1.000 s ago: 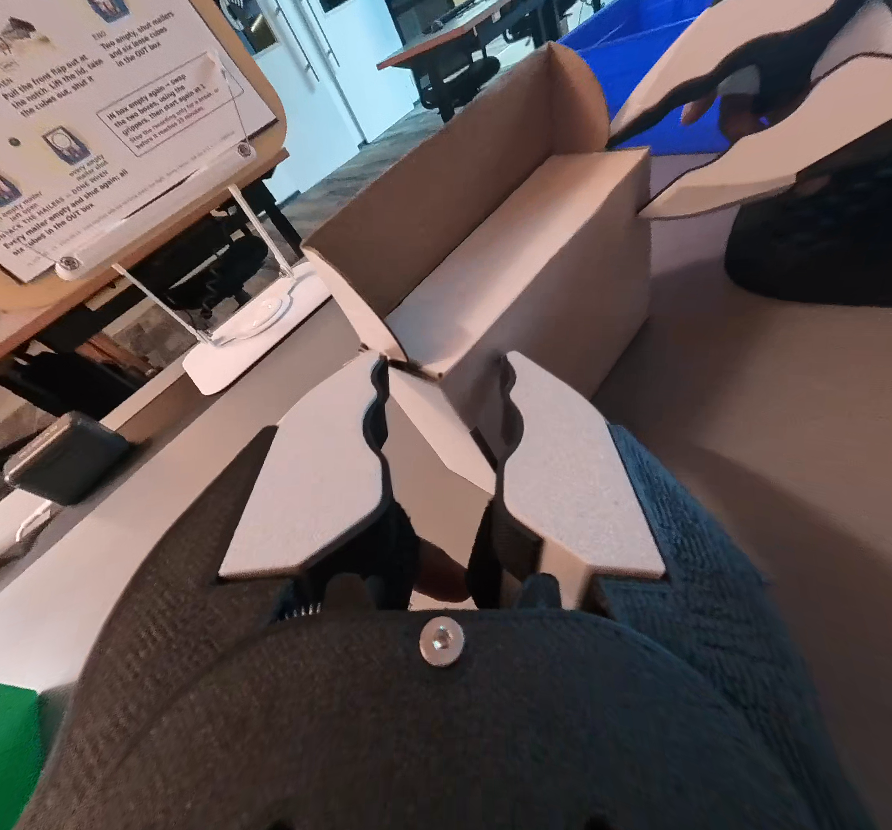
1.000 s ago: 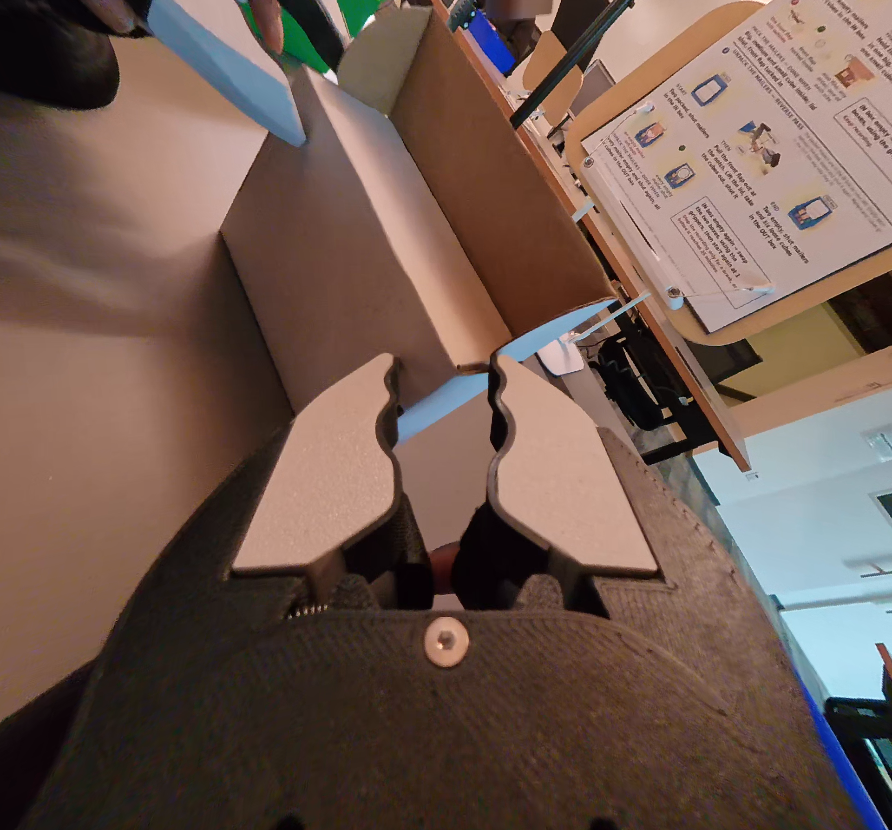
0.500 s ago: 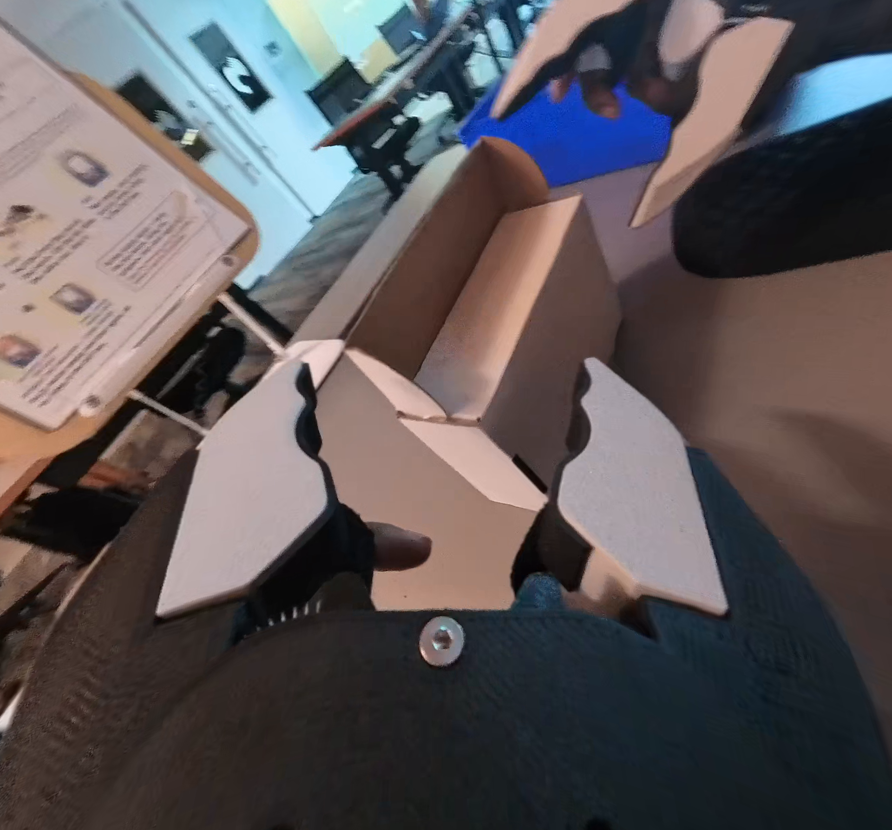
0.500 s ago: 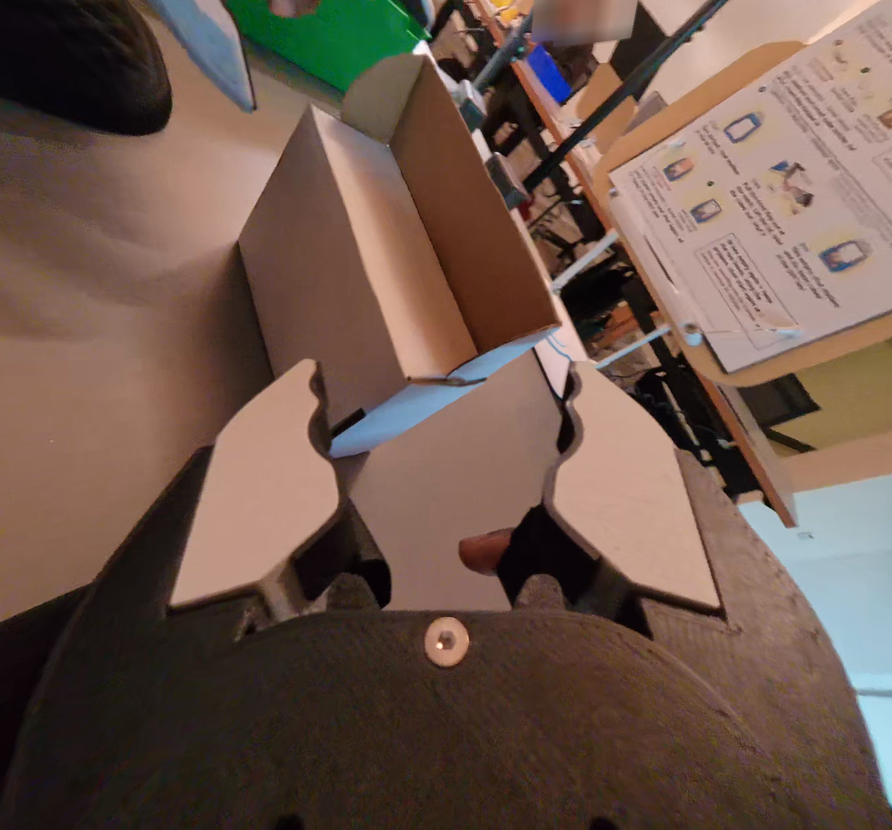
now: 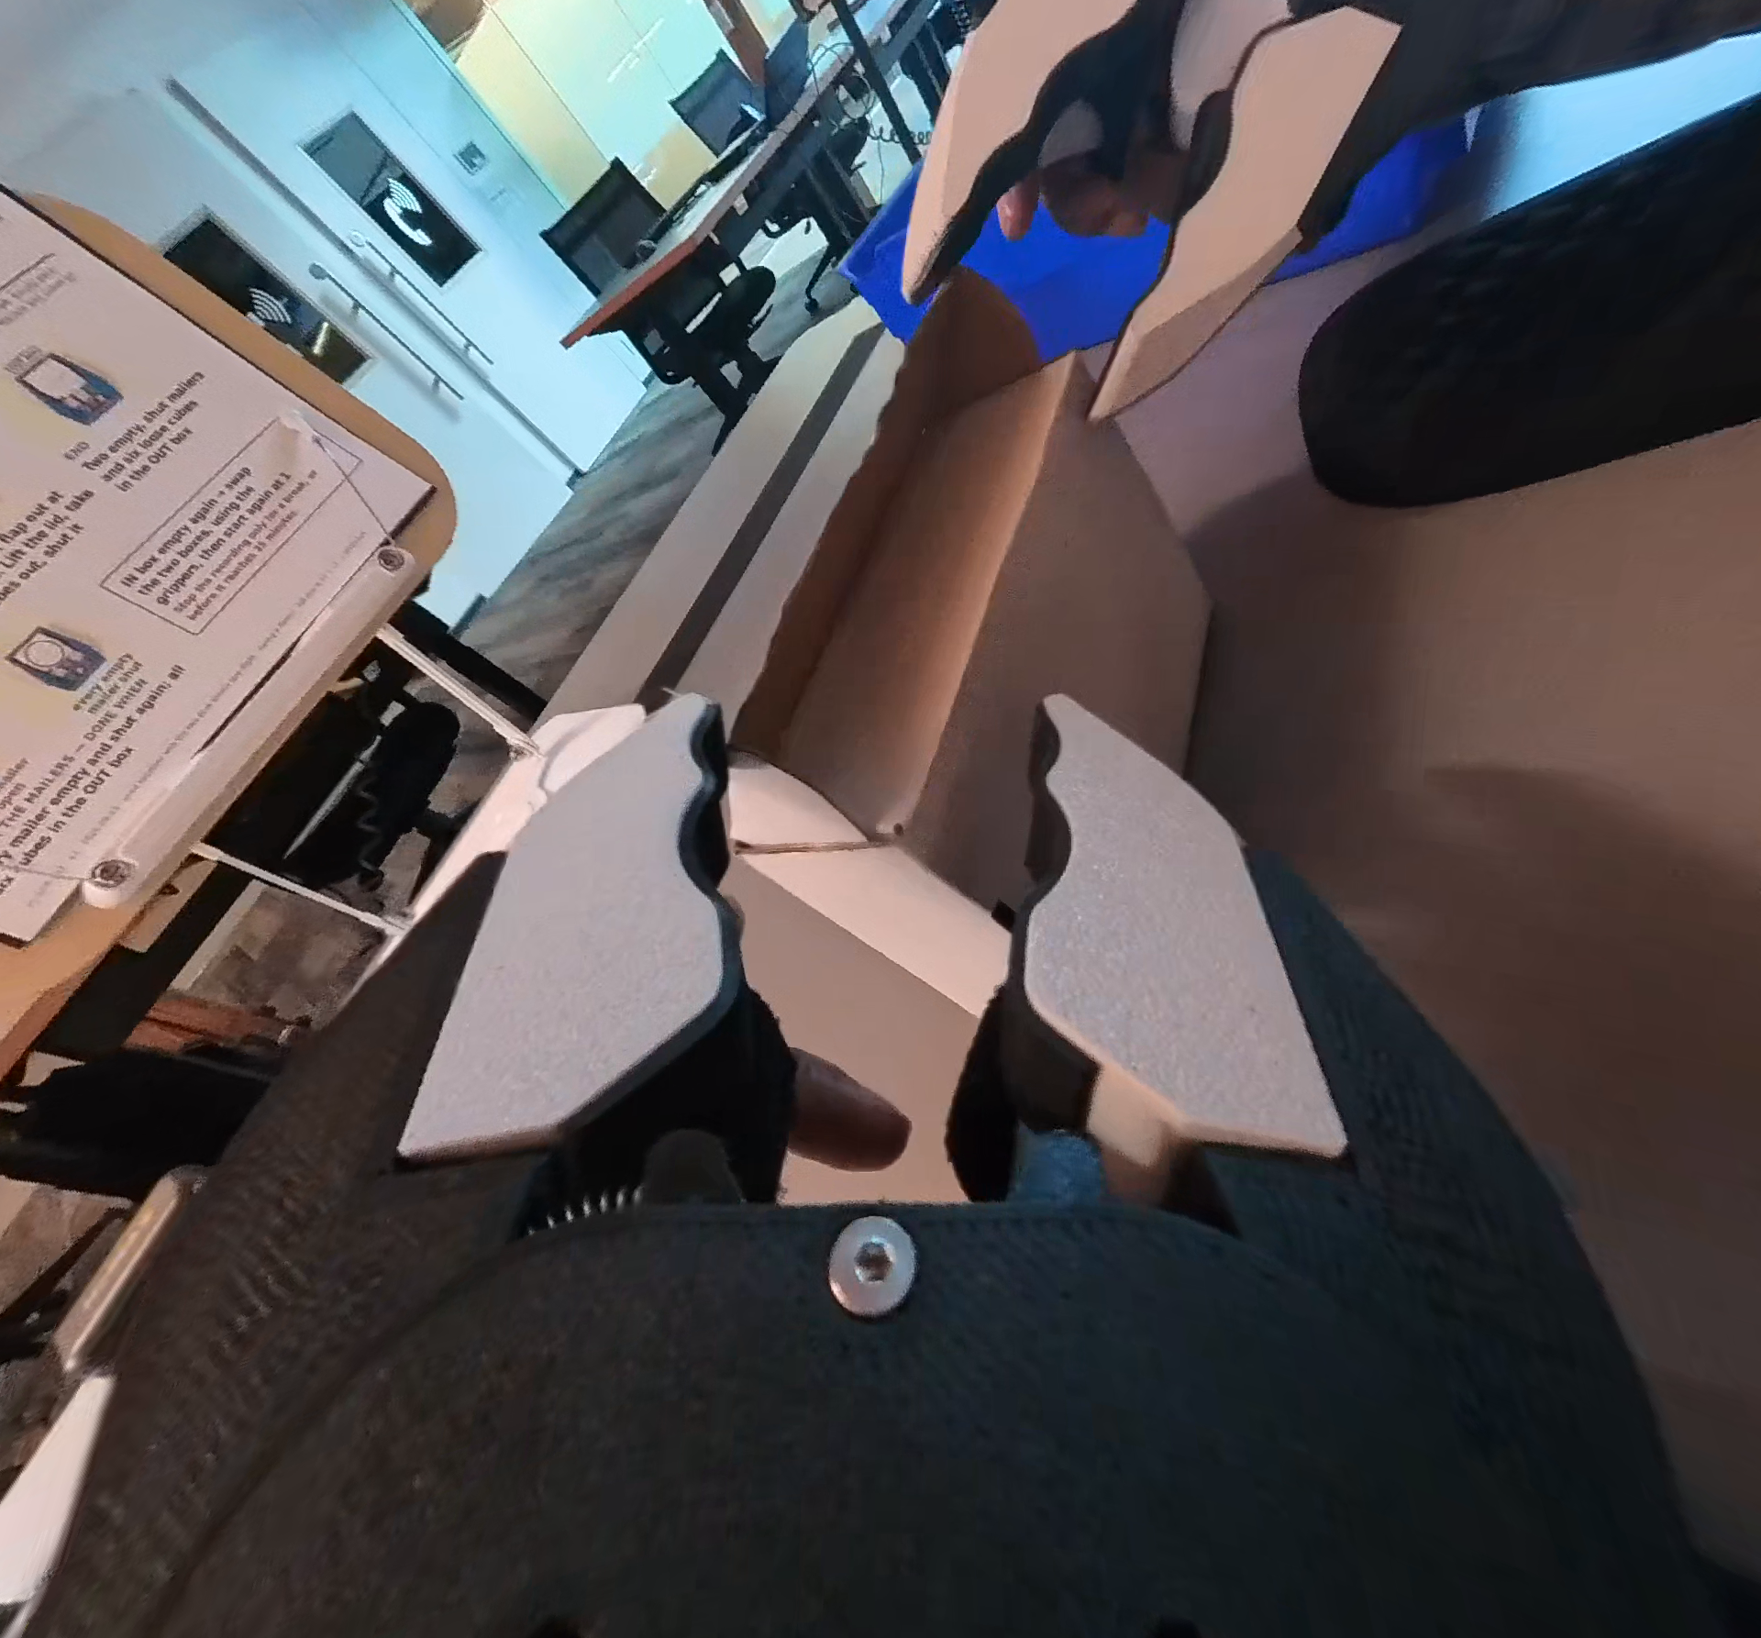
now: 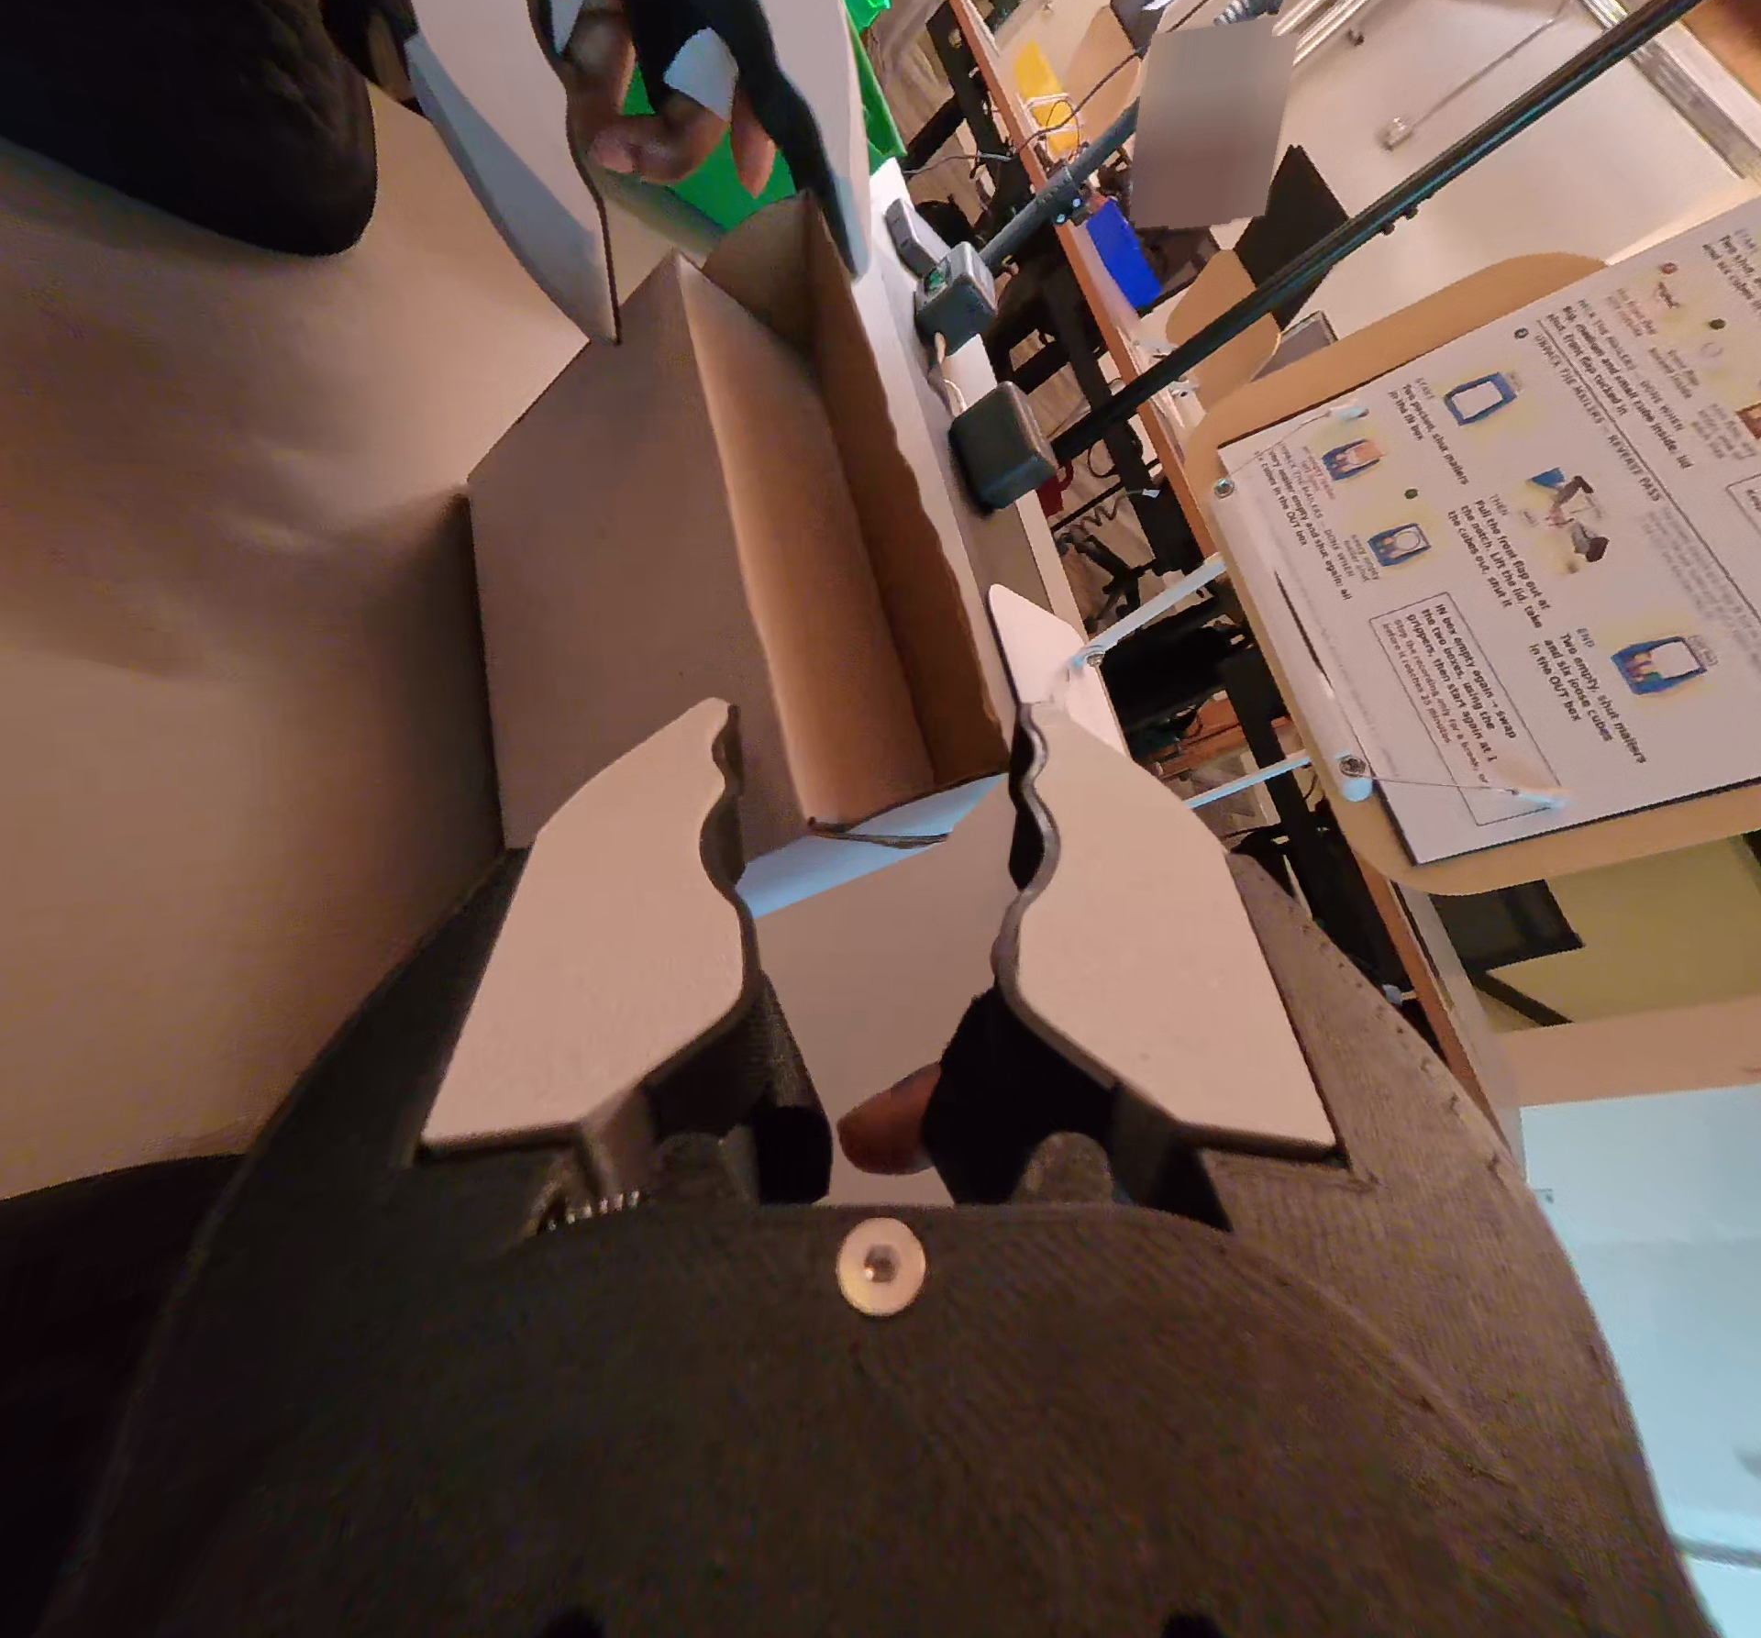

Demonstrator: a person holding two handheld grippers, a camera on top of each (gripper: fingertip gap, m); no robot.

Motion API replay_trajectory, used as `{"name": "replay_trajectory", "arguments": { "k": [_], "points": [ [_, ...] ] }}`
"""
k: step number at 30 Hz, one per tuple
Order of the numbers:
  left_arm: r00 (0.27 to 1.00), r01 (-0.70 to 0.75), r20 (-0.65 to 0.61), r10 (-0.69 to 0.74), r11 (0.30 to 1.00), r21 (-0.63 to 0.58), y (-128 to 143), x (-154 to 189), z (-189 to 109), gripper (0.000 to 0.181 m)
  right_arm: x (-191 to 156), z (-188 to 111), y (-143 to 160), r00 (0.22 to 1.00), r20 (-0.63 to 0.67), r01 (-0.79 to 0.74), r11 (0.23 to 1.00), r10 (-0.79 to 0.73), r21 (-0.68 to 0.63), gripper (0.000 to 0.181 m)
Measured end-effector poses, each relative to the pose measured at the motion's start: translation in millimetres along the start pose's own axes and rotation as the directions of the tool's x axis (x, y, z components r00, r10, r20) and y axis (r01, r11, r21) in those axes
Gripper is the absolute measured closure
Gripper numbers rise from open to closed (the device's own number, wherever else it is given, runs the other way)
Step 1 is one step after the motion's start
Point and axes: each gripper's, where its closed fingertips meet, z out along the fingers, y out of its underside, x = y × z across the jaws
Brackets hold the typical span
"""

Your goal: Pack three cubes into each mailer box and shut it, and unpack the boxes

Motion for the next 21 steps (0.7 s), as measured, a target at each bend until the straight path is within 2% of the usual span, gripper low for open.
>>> {"name": "replay_trajectory", "arguments": {
  "k": [4,6,8,9,11,13,16,19,21],
  "points": [
    [0.999,0.037,-0.002,-0.037,0.999,0.020,-1,0,-3,0.135,-4,-4,-3,0.998,0.023,-0.058,0.998,0.057,0.034,0.134],
    [0.992,0.124,-0.012,-0.123,0.988,0.091,-9,-3,-7,0.135,-3,-9,-13,0.977,0.082,-0.203,0.974,0.195,0.103,0.133],
    [0.969,0.245,-0.014,-0.247,0.950,0.196,-19,-14,-15,0.139,11,-18,-26,0.916,0.118,-0.402,0.884,0.385,0.238,0.139],
    [0.950,0.306,-0.016,-0.311,0.924,0.231,-22,-21,-19,0.146,23,-22,-27,0.862,0.120,-0.505,0.815,0.492,0.284,0.152],
    [0.895,0.435,-0.026,-0.446,0.855,0.282,-23,-33,-22,0.166,39,-21,-21,0.752,0.138,-0.651,0.693,0.645,0.309,0.180],
    [0.845,0.528,-0.082,-0.529,0.800,0.284,-21,-33,-22,0.177,38,-15,-11,0.663,0.176,-0.744,0.617,0.727,0.256,0.181],
    [0.815,0.578,-0.115,-0.567,0.785,0.226,-12,-28,-17,0.181,26,-6,1,0.618,0.204,-0.786,0.597,0.759,0.161,0.181],
    [0.812,0.584,-0.143,-0.566,0.790,0.186,-5,-21,-14,0.181,19,-5,2,0.615,0.237,-0.787,0.600,0.752,0.142,0.181],
    [0.826,0.560,-0.166,-0.538,0.816,0.144,0,-14,-13,0.181,11,-4,5,0.639,0.257,-0.765,0.633,0.725,0.118,0.181]
  ]
}}
